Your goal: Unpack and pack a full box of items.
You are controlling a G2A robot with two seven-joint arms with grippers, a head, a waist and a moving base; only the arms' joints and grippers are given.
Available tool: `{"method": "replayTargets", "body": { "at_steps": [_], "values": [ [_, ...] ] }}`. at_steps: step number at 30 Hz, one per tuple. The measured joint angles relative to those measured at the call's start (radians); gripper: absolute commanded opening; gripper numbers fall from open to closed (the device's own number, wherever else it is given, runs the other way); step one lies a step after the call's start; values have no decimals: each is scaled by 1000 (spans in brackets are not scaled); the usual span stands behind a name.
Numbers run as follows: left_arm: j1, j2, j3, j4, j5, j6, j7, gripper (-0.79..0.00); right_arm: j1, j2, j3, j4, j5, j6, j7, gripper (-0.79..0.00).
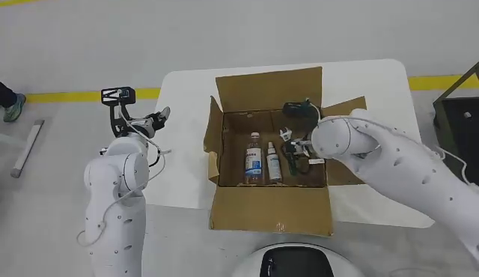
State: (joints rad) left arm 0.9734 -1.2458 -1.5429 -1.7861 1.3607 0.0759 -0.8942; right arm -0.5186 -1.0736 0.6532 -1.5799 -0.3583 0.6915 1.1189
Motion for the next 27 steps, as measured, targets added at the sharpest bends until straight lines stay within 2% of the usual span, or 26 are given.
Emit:
{"method": "replayTargets", "body": {
  "at_steps": [15,27],
  "values": [
    [0,0,0,0,0,0,0,0,82,-65,-164,141,-25,4,6,-785],
    [0,0,0,0,0,0,0,0,120,-129,-229,244,3,-6,12,-785]
  ]
}}
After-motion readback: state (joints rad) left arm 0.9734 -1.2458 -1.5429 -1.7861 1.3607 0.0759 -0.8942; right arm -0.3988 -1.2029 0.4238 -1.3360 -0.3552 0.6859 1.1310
